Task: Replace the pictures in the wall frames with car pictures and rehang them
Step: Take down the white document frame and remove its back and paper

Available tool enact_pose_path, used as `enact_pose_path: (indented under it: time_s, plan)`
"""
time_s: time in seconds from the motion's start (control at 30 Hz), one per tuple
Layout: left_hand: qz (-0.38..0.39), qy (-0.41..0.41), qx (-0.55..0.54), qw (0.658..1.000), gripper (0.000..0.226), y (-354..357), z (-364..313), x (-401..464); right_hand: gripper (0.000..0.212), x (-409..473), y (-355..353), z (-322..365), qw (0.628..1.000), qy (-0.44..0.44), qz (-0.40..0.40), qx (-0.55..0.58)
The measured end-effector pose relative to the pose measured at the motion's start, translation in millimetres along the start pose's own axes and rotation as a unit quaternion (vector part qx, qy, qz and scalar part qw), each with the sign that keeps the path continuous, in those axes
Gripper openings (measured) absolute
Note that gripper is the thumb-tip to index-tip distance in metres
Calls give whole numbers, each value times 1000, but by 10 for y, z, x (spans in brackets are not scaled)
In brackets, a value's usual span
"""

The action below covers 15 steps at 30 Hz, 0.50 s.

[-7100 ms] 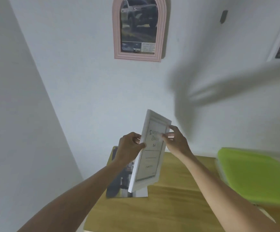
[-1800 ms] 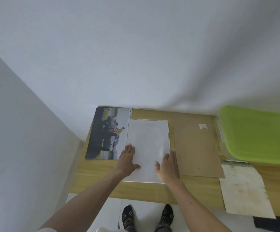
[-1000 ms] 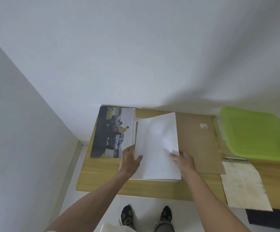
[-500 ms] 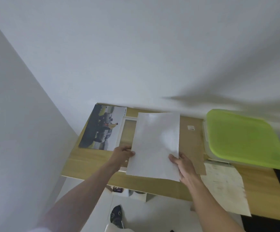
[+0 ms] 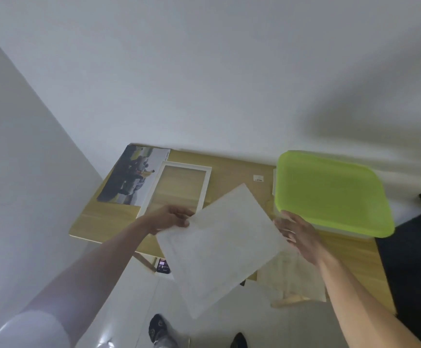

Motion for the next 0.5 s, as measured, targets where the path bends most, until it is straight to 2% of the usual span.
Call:
enact_pose_path:
  time_s: [0.17,0.3,0.4,0.5]
  plan:
    - [51,-17,58,997,34,447,-164,171,50,-74,-299,-80,989,-15,26,-145]
    - [42,-22,121,991,29,834,-320,264,32,-87,-799,-364,994,11,-83,-76]
    - [59,-60,131,988,40,1161,-271,325,29,-114,-1278,-607,983,49,-168,-48]
    - [-8,-70,69,995,25,1396,-265,437,31,-173,-1652,-842,977,83,-191,-52]
Point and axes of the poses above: each hand's wrist, its own x-axis towards the middle knuckle, its own y-axis out of the palm, z = x × y, the point moved 7 cm from there along x, towards the middle knuckle, and after that the axes turned 9 degrees about -z, right-handed, at the moved point
